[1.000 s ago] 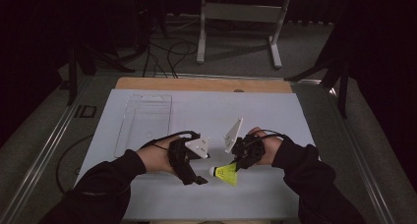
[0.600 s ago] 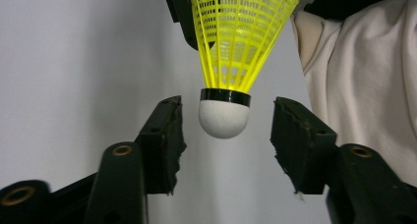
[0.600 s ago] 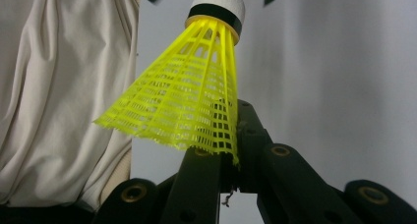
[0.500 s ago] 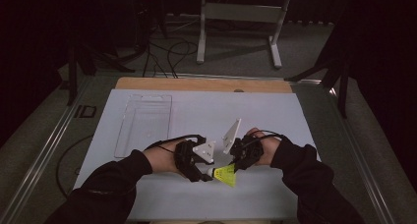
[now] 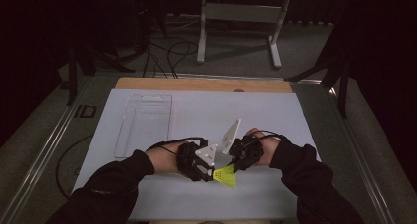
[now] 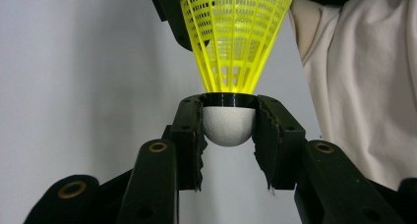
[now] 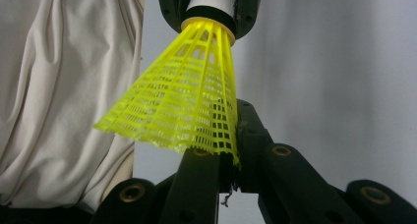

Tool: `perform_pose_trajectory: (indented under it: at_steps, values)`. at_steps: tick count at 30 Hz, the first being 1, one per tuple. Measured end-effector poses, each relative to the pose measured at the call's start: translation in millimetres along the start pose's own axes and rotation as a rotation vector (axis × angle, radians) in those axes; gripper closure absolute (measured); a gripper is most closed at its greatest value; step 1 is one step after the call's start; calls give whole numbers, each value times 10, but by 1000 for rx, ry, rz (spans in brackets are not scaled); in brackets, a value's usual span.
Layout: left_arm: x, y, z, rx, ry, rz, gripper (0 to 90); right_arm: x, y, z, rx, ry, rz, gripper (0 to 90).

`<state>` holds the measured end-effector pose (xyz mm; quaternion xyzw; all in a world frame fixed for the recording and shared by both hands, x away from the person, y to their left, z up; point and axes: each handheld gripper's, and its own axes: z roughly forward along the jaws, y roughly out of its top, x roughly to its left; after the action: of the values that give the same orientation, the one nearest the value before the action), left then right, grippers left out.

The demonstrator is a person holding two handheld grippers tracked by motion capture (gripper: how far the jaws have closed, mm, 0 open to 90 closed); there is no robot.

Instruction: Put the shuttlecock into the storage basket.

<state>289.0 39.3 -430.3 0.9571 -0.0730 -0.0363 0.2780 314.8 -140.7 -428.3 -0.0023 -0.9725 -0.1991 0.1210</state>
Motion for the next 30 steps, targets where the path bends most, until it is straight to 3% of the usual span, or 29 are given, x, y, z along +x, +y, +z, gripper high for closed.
perform_pose_trajectory:
  at_steps: [2,6,9,13,21,30]
  values:
    - [0,0,9,1,-11,-3,653,-15,-8,3,-3,3,-1,860]
    - [3,-3,29,22,-22,-2,653,1,-8,18,10,-21,36,673]
    - [3,-15,33,30,-25,-11,653,31,-11,17,9,-85,40,572]
    - [28,-41,15,54,-29,-28,653,26,-37,-2,-6,-108,61,494]
    - [63,-79,-31,58,-43,-49,654,5,-119,-1,-21,-126,100,407]
    - [95,-98,-151,56,-44,-86,653,31,-220,-50,-66,-176,146,234]
